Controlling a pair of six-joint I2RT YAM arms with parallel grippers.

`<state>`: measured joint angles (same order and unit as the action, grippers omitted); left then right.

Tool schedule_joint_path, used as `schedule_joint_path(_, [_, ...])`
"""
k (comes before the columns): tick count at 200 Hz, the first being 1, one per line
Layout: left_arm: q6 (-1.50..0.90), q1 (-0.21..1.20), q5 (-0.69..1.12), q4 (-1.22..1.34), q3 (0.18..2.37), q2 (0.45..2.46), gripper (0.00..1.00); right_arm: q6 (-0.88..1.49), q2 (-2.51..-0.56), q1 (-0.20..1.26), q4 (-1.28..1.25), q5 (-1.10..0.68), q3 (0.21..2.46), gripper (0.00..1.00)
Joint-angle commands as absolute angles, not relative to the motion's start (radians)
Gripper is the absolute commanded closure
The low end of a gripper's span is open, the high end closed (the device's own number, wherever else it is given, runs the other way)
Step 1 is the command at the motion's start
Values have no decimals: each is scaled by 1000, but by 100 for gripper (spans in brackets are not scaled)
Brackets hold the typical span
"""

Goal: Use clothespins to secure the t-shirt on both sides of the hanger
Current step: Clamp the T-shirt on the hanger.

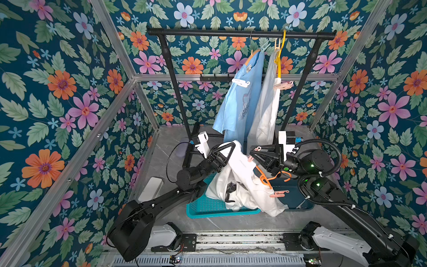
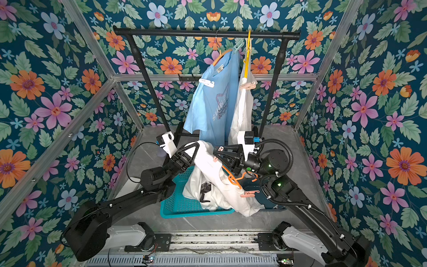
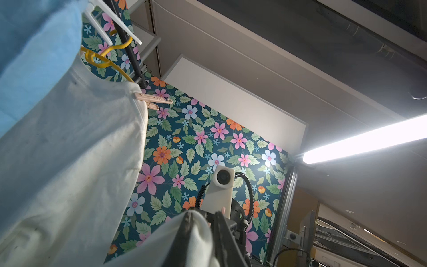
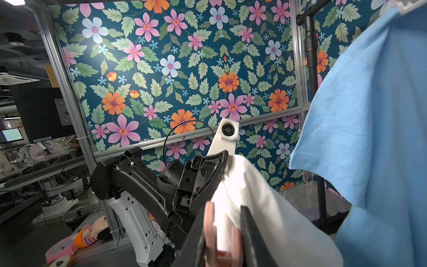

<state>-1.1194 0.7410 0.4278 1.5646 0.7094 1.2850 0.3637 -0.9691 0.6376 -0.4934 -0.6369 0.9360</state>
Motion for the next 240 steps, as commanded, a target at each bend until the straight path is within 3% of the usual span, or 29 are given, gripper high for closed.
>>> schedule_joint_path(1, [-1143,739,398,1720,717,1281,100,406,-952,639,-527,-594,916,100])
schedule_joint_path(64, [-1145,737,404,1721,722,1299,100,491,-949,643,-642,-474,854,100])
schedule_joint_path(220, [-1218,740,437,1721,778,1345,100,512,-983,695,-864,-427,819,100])
schedule_joint_path(240, [-1218,741,437,1721,780,1338,100,475,-1000,706,-805,-414,819,100])
